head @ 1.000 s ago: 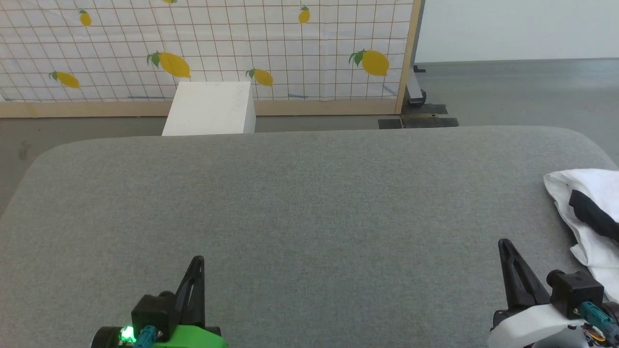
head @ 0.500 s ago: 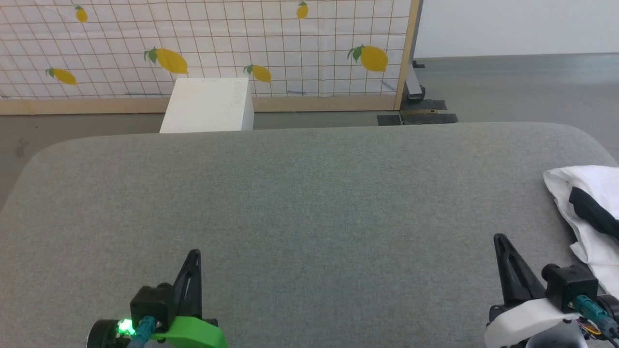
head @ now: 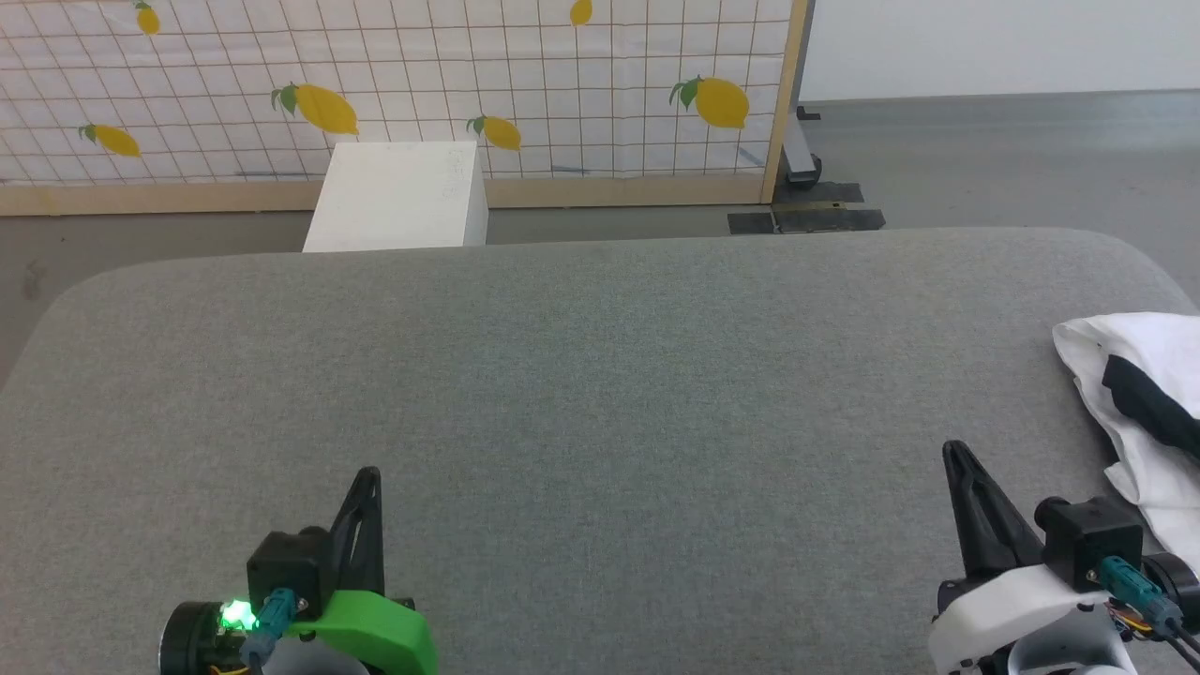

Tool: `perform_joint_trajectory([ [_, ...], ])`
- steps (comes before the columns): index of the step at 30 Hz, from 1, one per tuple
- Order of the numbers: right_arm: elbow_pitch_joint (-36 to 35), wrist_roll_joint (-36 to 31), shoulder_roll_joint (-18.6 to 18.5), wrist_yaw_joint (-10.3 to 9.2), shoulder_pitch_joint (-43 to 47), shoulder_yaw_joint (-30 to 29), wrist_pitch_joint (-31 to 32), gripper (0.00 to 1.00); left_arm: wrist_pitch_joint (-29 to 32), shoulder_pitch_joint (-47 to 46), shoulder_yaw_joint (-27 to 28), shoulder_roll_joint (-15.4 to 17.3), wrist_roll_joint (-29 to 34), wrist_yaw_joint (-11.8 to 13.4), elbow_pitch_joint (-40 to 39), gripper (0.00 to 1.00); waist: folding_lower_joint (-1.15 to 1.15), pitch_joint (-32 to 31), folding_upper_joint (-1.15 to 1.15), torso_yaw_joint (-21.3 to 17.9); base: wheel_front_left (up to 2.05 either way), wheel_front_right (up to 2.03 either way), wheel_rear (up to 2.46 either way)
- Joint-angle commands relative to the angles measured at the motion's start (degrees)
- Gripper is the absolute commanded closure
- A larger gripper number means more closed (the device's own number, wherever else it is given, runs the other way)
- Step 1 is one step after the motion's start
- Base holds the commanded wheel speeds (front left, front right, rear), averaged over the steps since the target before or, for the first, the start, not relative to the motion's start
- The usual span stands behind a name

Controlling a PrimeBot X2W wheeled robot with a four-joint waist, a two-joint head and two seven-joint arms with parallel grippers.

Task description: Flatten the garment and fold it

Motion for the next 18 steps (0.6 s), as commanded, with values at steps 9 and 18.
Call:
perform_joint_trajectory([
  [9,0.1,-1.0,0.1,-0.07,-1.9,0.6,0.8,1.00,1.1,-1.8,1.3,-0.9,1.7,-0.8,0.2,1.00,0.00,0.4,0.00,-0.2,0.00,0.00,0.00],
  [18,0.2,-1.4,0.1,-0.08,-2.5,1.1,1.3,1.00,2.1,-2.7,2.2,-1.4,2.5,-1.1,0.4,1.00,0.00,0.8,0.00,-0.3,0.00,0.00,0.00],
])
